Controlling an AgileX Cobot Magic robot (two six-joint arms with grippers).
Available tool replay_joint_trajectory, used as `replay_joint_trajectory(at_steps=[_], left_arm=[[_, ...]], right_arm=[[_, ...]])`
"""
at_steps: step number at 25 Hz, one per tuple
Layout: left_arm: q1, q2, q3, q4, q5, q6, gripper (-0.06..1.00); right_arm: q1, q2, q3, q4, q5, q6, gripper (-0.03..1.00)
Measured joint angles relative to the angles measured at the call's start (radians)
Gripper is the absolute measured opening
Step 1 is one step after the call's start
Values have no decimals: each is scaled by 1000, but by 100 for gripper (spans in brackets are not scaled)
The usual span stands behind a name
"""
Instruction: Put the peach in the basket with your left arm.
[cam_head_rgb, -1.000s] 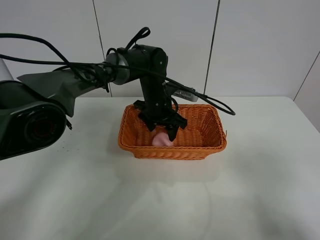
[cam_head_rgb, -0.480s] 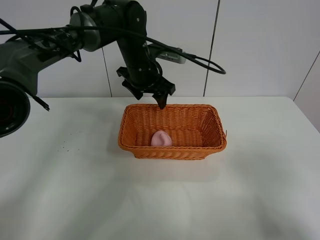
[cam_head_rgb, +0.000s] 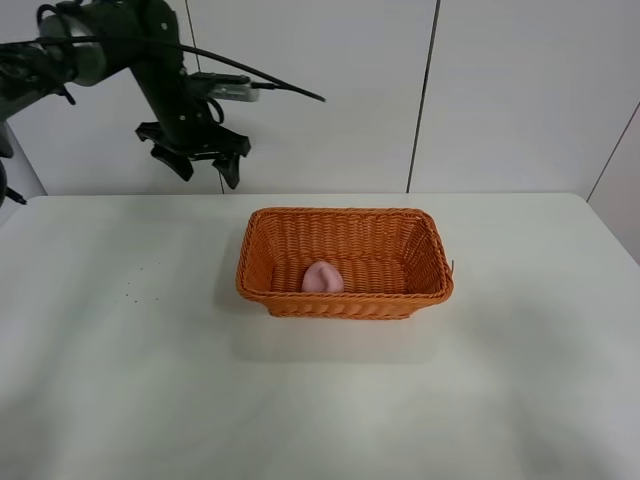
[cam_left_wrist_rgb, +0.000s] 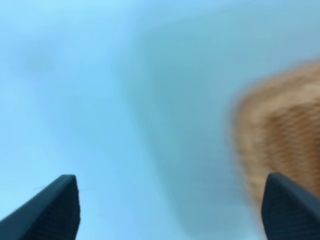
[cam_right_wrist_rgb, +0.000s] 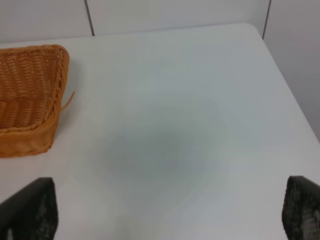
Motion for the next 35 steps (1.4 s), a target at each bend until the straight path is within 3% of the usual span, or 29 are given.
replay_joint_trajectory(at_steps=[7,17,25,35], left_arm=[[171,1,7,-3,0,0,85],[194,-90,172,-40,0,0,85],[194,-402,554,-41,-2,0,85],[194,-976,1133,-39,-2,0,85]], right_arm=[[0,0,0,0,0,0,69],[0,0,0,0,0,0,69],[0,0,0,0,0,0,69],[0,0,0,0,0,0,69]])
